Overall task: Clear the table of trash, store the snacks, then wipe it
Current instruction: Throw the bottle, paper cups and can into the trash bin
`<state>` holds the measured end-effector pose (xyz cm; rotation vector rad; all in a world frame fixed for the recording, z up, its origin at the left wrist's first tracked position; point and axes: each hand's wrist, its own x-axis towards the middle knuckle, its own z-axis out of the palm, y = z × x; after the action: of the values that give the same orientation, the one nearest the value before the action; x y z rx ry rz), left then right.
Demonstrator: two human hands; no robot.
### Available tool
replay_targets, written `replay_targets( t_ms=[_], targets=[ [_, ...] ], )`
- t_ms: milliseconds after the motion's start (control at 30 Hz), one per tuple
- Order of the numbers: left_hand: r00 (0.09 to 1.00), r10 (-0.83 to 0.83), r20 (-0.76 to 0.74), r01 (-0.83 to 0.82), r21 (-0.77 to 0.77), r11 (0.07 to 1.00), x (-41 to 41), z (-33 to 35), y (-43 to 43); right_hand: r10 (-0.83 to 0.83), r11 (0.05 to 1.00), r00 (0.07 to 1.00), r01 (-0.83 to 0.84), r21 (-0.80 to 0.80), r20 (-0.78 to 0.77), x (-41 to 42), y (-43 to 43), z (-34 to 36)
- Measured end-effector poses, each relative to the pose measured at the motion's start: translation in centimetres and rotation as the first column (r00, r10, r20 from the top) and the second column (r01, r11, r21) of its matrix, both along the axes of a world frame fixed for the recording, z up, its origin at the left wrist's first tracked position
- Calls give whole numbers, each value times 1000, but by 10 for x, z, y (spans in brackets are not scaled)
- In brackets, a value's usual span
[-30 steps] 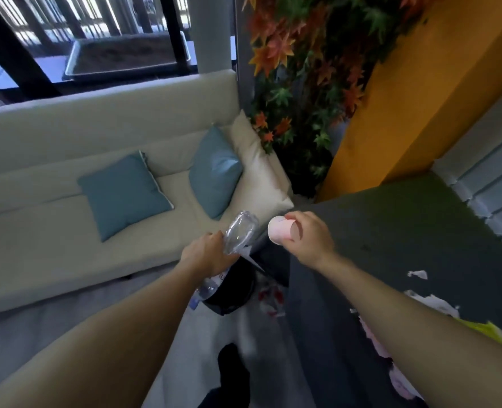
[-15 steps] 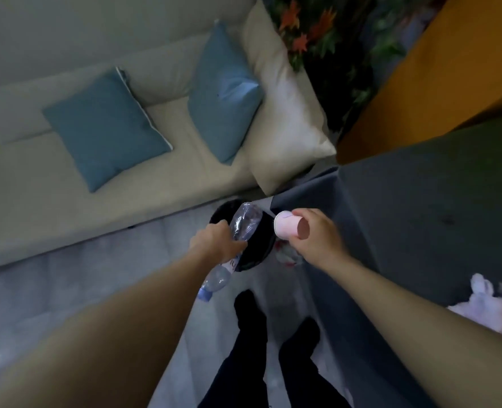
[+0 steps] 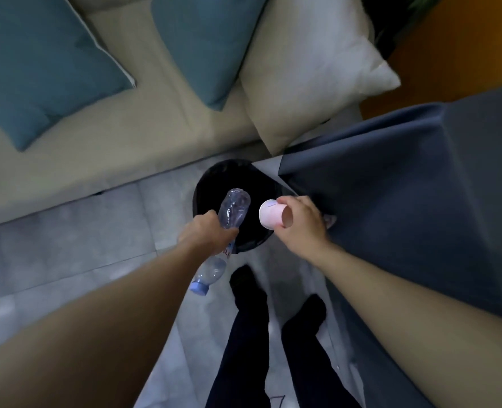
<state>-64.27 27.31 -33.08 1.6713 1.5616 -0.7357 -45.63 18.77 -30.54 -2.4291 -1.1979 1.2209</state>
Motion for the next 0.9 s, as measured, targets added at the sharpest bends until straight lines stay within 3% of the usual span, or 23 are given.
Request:
replay_targets(
  t_ms=[400, 900],
  targets=[
    [991, 42, 123, -45, 17, 999, 6, -63, 23, 75, 991, 996, -80, -104, -51, -7, 27, -55],
    [967, -227, 117, 204, 183, 962, 8, 21, 27, 154, 987, 988, -153, -48, 17, 14, 20, 18]
  ],
)
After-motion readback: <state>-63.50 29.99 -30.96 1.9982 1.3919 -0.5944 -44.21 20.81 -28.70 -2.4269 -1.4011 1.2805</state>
